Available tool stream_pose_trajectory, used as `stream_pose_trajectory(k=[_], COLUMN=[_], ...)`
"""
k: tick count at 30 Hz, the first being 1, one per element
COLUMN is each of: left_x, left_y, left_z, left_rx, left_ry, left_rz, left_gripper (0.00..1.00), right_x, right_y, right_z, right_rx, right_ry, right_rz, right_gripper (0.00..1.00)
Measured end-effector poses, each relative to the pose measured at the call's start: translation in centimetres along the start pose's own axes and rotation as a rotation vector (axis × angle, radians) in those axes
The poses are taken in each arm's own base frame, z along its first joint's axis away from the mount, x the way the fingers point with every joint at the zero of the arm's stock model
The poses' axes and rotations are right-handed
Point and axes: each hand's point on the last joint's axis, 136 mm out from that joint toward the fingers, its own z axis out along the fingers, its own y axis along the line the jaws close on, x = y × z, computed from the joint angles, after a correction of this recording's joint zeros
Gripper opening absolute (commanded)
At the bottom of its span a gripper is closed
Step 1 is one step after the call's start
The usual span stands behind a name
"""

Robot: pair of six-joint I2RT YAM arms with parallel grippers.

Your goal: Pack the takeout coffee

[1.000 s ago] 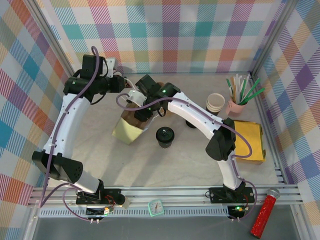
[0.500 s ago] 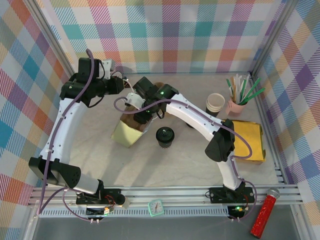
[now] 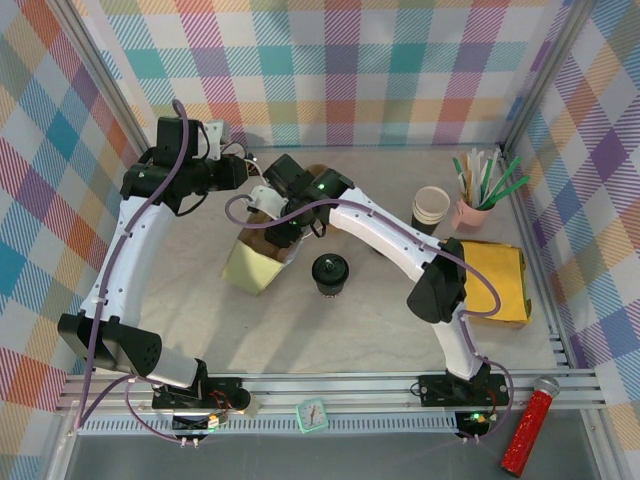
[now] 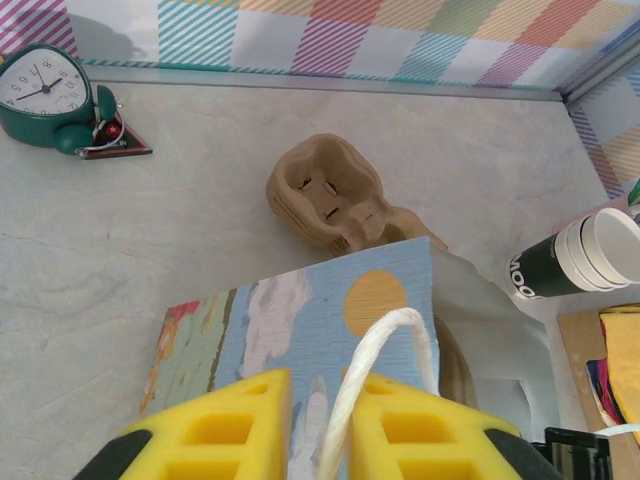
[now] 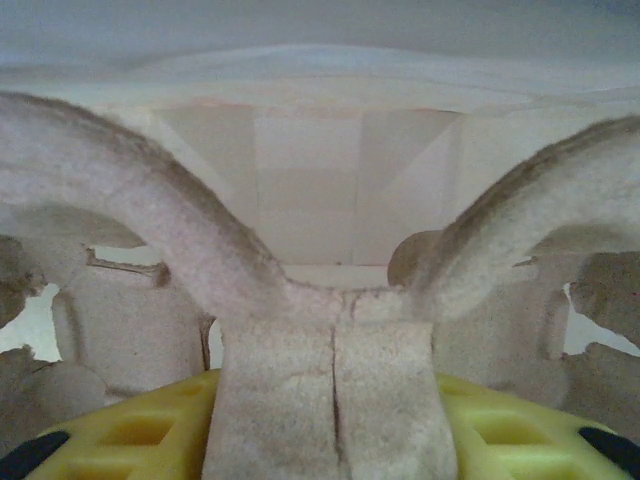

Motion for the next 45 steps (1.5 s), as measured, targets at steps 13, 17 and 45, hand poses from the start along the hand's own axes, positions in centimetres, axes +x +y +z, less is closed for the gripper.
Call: stream_pose_trajectory(k=[13, 17, 45], left_x=[-0.26, -0.34, -0.37], left_y=[-0.12, -0.14, -0.13], left_z=[0.0, 0.0, 0.01], left_rx=[0.006, 0.006, 0.006], left_ry=[-0.01, -0.013, -0.015], left_rz=[0.003, 0.004, 0.005], left_gripper=[0.19, 0.19, 0.19], right_x=[-0.97, -1.05, -0.95], right_y=[-0.02, 0.0, -0.46], right_z=[0.91, 1.01, 0.96], right_rx=[-0.011, -0.013, 0.014], right_ry=[-0.033, -0.036, -0.03], right_rz=[0.003, 0.012, 0.029], right_gripper=[0.49, 0.72, 0.99])
